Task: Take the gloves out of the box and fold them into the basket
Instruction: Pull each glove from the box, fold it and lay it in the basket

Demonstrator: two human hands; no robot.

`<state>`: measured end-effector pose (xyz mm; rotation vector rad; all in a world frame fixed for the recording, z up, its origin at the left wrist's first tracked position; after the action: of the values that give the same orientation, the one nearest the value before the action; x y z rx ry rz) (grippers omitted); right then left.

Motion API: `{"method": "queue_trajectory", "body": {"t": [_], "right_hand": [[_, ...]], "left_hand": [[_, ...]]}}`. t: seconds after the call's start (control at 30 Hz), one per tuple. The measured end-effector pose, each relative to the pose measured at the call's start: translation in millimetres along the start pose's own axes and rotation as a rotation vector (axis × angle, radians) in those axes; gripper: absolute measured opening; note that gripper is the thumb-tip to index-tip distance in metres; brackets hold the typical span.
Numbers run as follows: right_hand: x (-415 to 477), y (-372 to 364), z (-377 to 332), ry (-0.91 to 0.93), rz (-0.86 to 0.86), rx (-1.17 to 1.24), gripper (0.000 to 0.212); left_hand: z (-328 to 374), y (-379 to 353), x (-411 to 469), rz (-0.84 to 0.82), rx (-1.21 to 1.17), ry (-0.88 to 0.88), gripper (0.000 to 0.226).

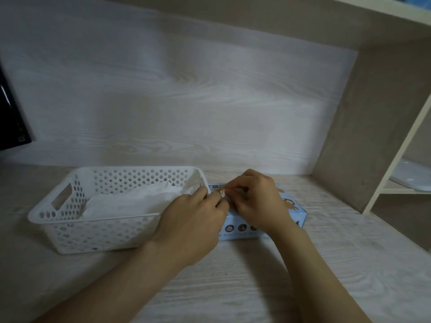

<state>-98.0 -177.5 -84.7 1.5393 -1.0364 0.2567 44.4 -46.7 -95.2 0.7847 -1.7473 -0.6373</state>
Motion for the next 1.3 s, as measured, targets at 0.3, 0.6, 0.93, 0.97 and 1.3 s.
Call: {"method": "queue_trajectory", "body": {"t": [0.3,0.6,0.93,0.97,1.3], "right_hand": [[3,-7,-5,-0.004,0.134,-0.237,0.027],[2,-4,-4,-0.377,0.346,-0.016,0.020],[-5,17,2,-0.205,-0.053,0.210,0.011],[-5,15,4,-0.193,-0.048,0.170,0.008],[3,1,-1,-0.174,0.171,-0.315,0.051]], "left_hand": [[3,-3,-2,0.025,0.024,-0.005,0.038],[0,-4,-2,-0.025,0.039,-0.036,0.031],[4,5,-5,-0.106,-0.079,-0.030,0.055],[4,5,-5,-0.097,-0.078,-0.031,0.059],[2,4,-4,0.011,-0.097,-0.037,0.039]]}}
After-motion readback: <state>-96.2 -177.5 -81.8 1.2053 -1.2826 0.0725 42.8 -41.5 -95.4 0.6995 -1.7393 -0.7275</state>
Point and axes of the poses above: each hand's wrist, its own x-axis towards the middle knuckle, its own y-axis out of the back of the hand, z = x × y, the point moved 1 cm from there along x, towards the middle knuckle, and after that the axes turned 5 degrees about y, right-handed, at the moved point
